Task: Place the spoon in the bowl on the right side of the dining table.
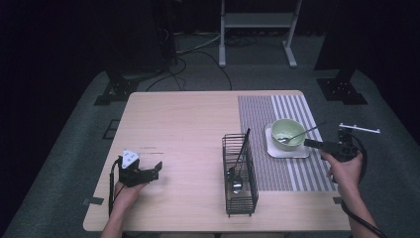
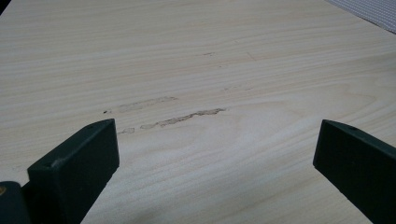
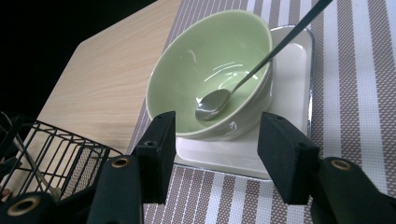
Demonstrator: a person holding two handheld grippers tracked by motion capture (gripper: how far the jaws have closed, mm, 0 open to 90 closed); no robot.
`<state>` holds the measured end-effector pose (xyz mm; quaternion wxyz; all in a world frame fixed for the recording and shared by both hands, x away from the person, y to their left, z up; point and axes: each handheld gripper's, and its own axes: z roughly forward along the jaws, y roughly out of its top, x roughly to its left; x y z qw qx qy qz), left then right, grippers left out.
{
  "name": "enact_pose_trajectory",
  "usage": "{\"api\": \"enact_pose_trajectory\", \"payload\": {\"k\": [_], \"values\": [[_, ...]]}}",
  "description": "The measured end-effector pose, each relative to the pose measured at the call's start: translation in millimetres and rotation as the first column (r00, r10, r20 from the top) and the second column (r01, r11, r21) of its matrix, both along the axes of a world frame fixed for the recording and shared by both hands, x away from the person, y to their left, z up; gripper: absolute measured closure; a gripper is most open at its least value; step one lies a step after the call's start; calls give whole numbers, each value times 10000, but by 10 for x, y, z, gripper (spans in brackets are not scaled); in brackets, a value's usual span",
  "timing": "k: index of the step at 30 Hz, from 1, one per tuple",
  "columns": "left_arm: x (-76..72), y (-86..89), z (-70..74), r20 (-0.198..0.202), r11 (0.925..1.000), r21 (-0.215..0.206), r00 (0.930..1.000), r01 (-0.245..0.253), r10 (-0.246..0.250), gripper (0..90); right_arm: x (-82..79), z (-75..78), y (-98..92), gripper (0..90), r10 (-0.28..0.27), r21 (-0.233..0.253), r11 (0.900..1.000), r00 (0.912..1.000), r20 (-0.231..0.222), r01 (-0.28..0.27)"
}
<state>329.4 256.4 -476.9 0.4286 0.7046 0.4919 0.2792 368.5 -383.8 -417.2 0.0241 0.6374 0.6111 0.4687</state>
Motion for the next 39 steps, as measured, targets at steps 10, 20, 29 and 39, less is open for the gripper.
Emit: {"api": "enact_pose_trajectory", "payload": {"k": [10, 20, 29, 39], "values": [[1, 1, 0, -10, 10000, -18, 10000, -5, 5, 0, -59, -34, 71, 431, 250, 33, 9997, 9997, -24, -250], [0, 1, 0, -5, 10000, -6, 10000, -1, 1, 0, -109, -64, 120, 413, 384, 193, 9991, 9993, -33, -384], [-2, -1, 1, -9, 10000, 21, 10000, 11, -11, 0, -180, -106, 175, 402, 609, 159, 9980, 9981, -31, -609], [-1, -3, 1, 4, 10000, 9, 10000, 13, -13, 0, -271, -112, 238, 394, 883, 128, 9960, 9961, 38, -883]]}}
